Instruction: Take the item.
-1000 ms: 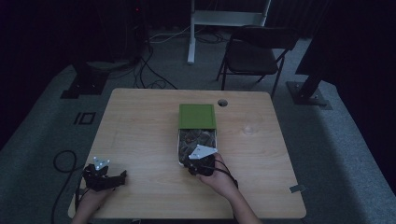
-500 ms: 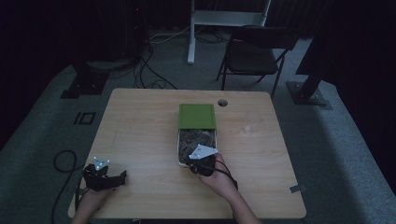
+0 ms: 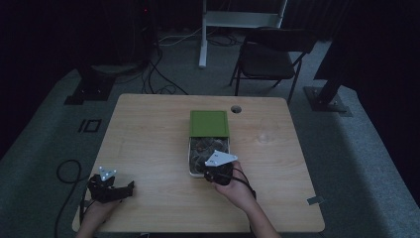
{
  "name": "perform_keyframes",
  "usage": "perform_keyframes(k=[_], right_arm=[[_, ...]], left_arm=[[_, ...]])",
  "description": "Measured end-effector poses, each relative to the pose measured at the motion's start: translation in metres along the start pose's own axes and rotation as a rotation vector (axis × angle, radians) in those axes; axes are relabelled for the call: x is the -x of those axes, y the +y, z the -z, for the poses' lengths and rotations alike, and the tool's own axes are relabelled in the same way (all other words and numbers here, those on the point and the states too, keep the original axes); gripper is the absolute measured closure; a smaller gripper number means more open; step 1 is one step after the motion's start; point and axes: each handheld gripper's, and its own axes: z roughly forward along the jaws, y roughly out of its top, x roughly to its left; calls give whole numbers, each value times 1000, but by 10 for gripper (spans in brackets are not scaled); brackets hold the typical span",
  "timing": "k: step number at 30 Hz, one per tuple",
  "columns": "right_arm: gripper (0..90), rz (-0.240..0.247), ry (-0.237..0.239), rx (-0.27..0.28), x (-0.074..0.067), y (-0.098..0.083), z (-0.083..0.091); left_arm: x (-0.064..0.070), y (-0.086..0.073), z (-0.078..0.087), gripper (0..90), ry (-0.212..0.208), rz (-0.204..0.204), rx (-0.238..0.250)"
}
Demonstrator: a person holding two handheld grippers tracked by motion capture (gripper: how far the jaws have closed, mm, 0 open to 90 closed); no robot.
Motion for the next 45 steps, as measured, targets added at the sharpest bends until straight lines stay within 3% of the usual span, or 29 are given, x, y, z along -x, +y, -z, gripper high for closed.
perform_keyframes(k=[12,19,30,45], right_arm=[[843,-18,-10,58,7,12,17],[844,-58,-11,95,13,18,26],[845,-49,-40,125,23,29,38],[846,-95,-87,165,48,41,51]], left_arm=[[0,0,0,5,0,-3,-2],[0,0,0,5,0,0,-1],[0,0,0,4,0,1,0],[0,0,0,5,0,-1,-2]])
